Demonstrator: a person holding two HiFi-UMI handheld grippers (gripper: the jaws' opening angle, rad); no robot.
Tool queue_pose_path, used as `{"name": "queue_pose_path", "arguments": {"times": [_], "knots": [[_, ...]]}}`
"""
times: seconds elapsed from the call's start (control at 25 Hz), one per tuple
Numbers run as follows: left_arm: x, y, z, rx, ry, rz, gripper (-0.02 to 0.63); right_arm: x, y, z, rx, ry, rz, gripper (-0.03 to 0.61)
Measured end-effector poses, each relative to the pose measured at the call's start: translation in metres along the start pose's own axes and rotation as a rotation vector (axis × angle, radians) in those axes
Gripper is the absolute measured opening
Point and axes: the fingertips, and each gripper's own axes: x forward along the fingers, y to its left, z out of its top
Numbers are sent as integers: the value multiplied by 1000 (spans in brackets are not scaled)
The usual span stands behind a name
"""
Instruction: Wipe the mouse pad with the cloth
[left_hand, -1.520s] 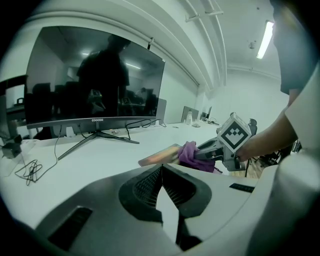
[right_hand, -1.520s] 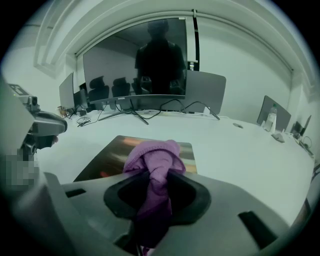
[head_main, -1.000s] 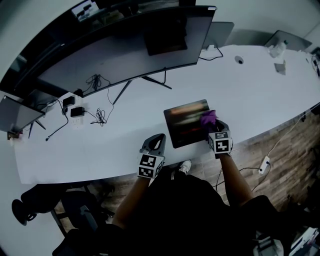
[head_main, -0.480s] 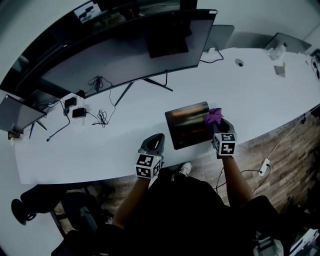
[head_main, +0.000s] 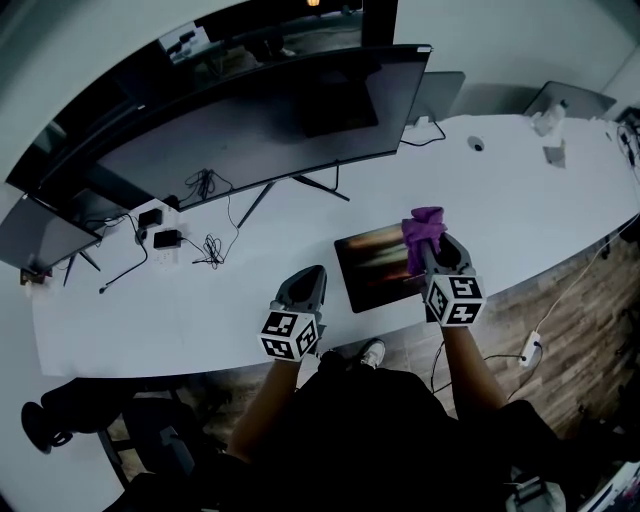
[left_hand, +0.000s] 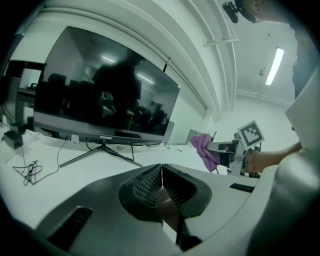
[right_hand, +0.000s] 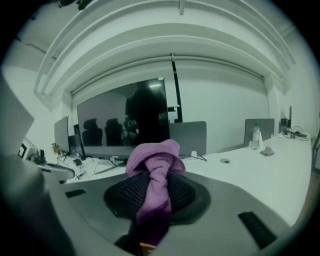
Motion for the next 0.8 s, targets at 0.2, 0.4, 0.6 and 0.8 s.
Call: {"name": "queue_pose_path", "arguments": {"times": [0.2,0.4,0.6,0.8], "knots": [[-14,21,27,12,-57,63,23,-15,22,51,1,-119,50,110],[-25,21,48,50,-104,87,21,-28,46,80,-66,-187,95,107],[-33,16,54,64,-118,81,21,-30,62,84,-118,-197,99,100],[-38,17,54,72,-124,85,21,-31,70,79,-128,-186,114,98]]}}
